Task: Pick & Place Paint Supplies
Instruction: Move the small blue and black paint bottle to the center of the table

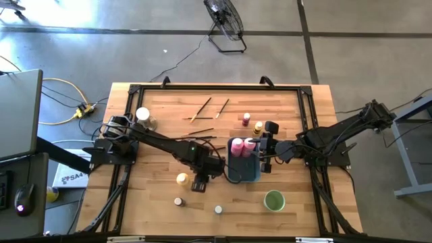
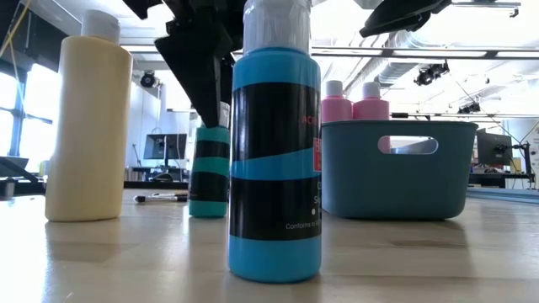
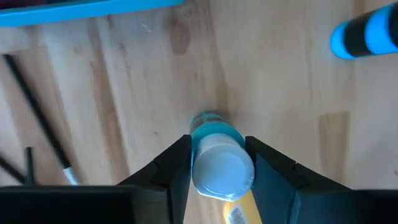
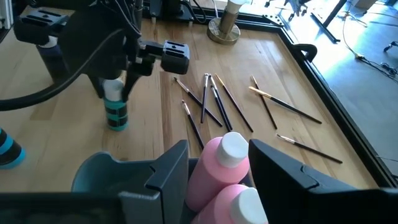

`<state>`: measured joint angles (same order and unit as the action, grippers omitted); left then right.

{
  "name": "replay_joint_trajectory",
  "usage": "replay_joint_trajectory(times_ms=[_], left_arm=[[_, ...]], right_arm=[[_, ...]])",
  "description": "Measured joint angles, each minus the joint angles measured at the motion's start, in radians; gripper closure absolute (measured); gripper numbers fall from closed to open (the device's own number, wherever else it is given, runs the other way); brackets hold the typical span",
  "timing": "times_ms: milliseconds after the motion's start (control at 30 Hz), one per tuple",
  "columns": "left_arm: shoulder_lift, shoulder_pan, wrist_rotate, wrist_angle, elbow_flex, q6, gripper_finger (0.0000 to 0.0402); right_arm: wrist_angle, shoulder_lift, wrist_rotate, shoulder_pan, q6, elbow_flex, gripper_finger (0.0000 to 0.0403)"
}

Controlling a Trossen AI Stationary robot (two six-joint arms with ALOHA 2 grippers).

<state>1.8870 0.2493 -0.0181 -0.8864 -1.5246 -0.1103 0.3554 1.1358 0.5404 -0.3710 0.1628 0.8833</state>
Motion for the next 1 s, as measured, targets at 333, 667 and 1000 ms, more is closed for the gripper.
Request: replay_joint_trajectory(times_ms=[333, 667, 1000], left_arm=[[0.0, -0.007, 0.066, 0.004, 0.0, 0.015, 0.0262], [0.001, -0.076, 0.058, 0.006, 0.001, 0.044, 0.0262], [0.001, -0.163, 0.03, 0.019, 0.002, 0.106, 0.0261]], right_arm=[[0.0, 0.0, 0.0, 0.0, 0.002, 0.0, 0.0241], [0.0, 0.0, 0.0, 0.0, 0.002, 0.0, 0.0241], [0.0, 0.0, 0.0, 0.0, 0.002, 0.0, 0.0241]])
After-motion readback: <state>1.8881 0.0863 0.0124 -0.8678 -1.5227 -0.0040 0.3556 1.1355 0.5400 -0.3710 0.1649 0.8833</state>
